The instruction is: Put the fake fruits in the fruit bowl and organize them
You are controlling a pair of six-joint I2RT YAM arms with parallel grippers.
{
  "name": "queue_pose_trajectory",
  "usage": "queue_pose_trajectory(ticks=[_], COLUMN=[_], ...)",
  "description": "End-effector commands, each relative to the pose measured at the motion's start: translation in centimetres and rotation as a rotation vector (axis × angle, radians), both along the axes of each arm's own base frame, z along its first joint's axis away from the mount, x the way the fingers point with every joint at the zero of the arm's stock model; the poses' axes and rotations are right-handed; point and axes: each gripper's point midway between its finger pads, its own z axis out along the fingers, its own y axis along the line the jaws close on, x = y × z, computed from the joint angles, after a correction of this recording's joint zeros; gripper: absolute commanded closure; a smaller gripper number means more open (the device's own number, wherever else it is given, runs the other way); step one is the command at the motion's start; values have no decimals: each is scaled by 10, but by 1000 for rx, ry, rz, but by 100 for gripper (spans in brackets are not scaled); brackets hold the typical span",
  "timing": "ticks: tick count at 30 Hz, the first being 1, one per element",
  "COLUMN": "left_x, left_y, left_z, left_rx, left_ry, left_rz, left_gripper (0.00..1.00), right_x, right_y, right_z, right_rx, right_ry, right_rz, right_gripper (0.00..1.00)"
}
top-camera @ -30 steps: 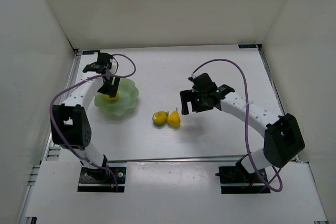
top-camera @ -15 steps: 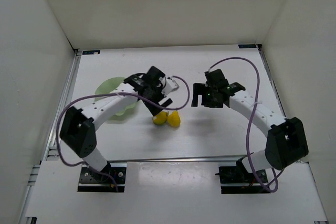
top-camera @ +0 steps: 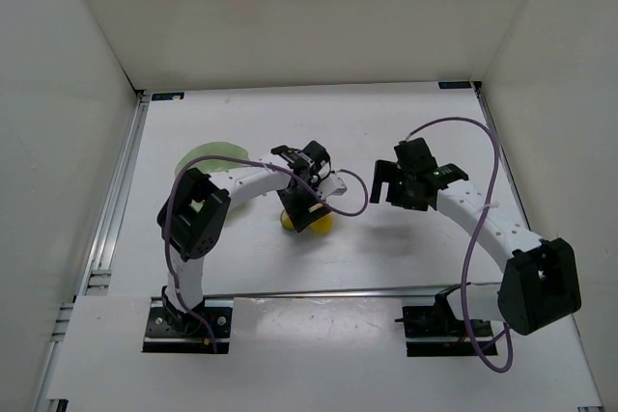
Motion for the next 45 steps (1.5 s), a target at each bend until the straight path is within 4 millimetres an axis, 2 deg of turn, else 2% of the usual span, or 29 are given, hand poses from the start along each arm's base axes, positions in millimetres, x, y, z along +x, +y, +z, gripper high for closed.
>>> queue_pose_trajectory(ticks=[1,2,3,4,5,7,8,10,11,12,14,15,16,18,19,21,22,24,26,27,28,30,31,35,39,43,45], left_x=[8,9,6,6,2,5,7,15,21,22,40,46,59,83,93,105,107,113,114,115,115,118,118,120,123,120,115], left_y=[-3,-4,-4,0,5,18,22,42,47,55,79,87,109,139,171,199,224,245,271,278,286,299,299,306,309,326,327], left_z=[15,19,21,32,34,43,57,71,89,96,122,128,134,150,147,152,149,139,130,118,112,104,95,87,102,134,155], left_rx=[-49,-57,-69,-80,-70,-61,-77,-64,-97,-102,-135,-149,-144,-145,-107,-97,-66,-27,22,50,70,90,103,112,85,93,71], left_ry=[-23,-32,-28,-39,-33,-41,-60,-85,-132,-140,-213,-233,-273,-384,-414,-470,-483,-478,-468,-444,-433,-412,-390,-375,-413,-513,-569], left_rz=[-1,-1,-4,5,-5,14,26,78,91,112,194,237,319,481,615,731,818,882,970,1002,1019,1051,1049,1075,1108,1152,1160], left_gripper=[14,23,38,46,52,64,73,76,76,76,73,70,68,67,65,64,64,62,62,62,60,50,29,0,0,0,0], right_x=[-1,-2,-2,-4,-4,-6,-3,-3,-3,-4,-4,-6,-10,-9,-14,-14,-15,-13,-9,-6,-8,-9,-9,-11,-18,-25,-32], right_y=[-7,-5,-5,-2,-2,1,2,6,6,12,27,34,47,64,75,96,104,124,132,141,141,145,145,154,156,155,149], right_z=[4,7,7,7,4,4,5,5,2,3,3,1,3,3,-3,3,-2,-3,-6,-9,-13,-25,-28,-31,-39,-43,-49], right_rx=[-3,10,10,10,6,1,2,1,-4,13,20,22,19,-1,-17,-3,-5,-5,-13,-16,-26,-50,-57,-62,-101,-109,-126], right_ry=[-20,-24,-24,-24,-15,-16,-18,-15,-7,-8,-6,-6,-11,-12,3,-7,13,17,21,26,58,98,110,124,167,195,222], right_rz=[-28,-22,-22,-11,-11,11,11,20,20,41,106,138,192,252,302,351,379,427,444,456,461,470,470,480,494,507,507], right_gripper=[1,1,1,1,1,1,1,1,1,1,1,1,1,1,1,1,1,1,1,1,1,1,1,1,1,1,2])
